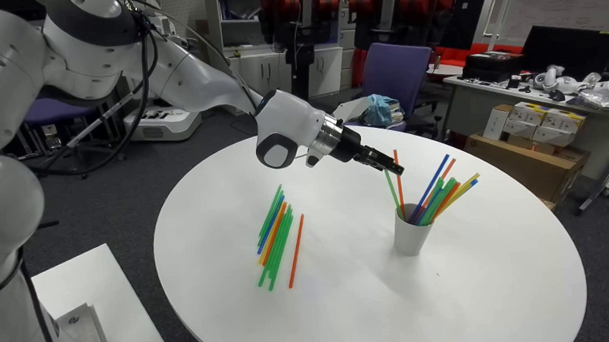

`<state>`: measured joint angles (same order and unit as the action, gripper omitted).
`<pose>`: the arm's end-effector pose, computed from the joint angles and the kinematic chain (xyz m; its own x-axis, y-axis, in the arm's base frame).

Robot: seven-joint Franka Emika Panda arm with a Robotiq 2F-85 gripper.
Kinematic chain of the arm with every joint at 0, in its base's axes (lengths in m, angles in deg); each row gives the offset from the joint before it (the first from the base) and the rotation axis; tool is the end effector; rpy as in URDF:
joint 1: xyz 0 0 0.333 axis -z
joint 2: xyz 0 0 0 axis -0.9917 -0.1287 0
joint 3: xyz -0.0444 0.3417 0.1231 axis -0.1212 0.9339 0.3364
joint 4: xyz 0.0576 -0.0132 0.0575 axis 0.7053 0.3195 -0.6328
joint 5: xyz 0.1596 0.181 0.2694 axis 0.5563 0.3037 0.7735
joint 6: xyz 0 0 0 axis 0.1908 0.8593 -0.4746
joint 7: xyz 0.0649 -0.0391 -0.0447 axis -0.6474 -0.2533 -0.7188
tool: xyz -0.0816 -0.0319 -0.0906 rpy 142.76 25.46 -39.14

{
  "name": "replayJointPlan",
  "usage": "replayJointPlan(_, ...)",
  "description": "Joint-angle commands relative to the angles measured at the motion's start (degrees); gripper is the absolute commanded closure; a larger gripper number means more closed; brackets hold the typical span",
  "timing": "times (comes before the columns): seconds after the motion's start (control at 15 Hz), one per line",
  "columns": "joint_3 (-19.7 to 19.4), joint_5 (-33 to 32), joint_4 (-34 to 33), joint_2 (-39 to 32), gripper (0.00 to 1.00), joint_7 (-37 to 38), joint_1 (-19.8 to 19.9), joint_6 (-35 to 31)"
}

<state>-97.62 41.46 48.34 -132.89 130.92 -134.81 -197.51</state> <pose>0.6256 -0.0273 0.2741 -0.6170 -0.0046 -0.7870 0.4883 0.7820 -0.3874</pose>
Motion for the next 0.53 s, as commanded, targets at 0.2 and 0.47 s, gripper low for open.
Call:
replayJointPlan(0.2, -1.28, 0.09, -1.26, -1.08, 0.63, 1.09, 0.38, -0.72)
replayJointPlan(0.47, -1.41, 0.13, -1.21, -1.15, 0.95, 1.11, 0.40, -0.70)
